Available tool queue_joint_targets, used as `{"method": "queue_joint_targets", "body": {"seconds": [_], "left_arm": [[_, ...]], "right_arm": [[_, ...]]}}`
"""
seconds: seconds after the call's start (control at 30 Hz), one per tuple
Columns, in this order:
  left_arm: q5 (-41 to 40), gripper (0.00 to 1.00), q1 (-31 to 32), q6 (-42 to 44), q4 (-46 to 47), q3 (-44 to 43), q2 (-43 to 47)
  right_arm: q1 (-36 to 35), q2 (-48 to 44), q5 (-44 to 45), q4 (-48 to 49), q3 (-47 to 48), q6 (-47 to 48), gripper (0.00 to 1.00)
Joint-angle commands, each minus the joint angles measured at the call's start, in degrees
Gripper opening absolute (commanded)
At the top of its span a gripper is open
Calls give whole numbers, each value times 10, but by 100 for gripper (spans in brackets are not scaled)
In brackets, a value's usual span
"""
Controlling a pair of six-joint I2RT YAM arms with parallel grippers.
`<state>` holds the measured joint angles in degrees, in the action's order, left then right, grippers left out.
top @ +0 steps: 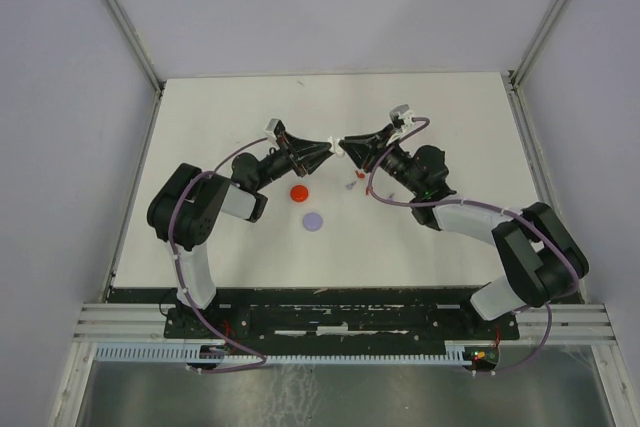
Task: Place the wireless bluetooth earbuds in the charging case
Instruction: Place the earbud in the charging case.
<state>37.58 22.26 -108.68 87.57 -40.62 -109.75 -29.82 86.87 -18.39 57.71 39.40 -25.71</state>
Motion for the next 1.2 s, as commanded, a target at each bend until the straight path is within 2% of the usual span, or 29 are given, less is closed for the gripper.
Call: {"method": "queue_joint_targets", "body": {"seconds": [0.0,0.2,0.37,0.43,0.47,0.5,0.53,0.6,0.67,0.77,0.9,1.03,1.17], "left_arm": [[1,3,0,-14,112,-16,24],[-1,3,0,-10,111,-17,16],[-1,3,0,3,106,-14,9],[0,3,0,11,99,-11,8],[1,3,0,18,93,-9,10],[4,3,0,28,83,-7,12],[7,3,0,39,73,-5,16],[16,3,0,63,37,-5,25],[31,3,1,105,-6,-4,36],[53,3,1,155,-53,-7,49],[84,3,0,189,-91,-18,53],[107,3,1,213,-118,-29,53],[121,3,0,232,-140,-33,54]], "right_arm": [[-1,-31,12,-2,-12,2,30],[-1,-63,33,8,-32,1,33],[0,-112,93,0,-42,4,45],[0,-142,155,-106,-16,10,48],[0,-156,195,-212,18,15,48],[-1,-161,240,-375,85,31,49],[0,-153,263,-493,144,46,52],[1,-126,276,-626,222,76,58],[1,-94,265,-717,284,109,68],[3,-51,253,-813,351,146,78],[7,-3,219,-883,407,193,83],[13,28,188,-928,446,208,85],[15,39,175,-932,449,209,85]]}}
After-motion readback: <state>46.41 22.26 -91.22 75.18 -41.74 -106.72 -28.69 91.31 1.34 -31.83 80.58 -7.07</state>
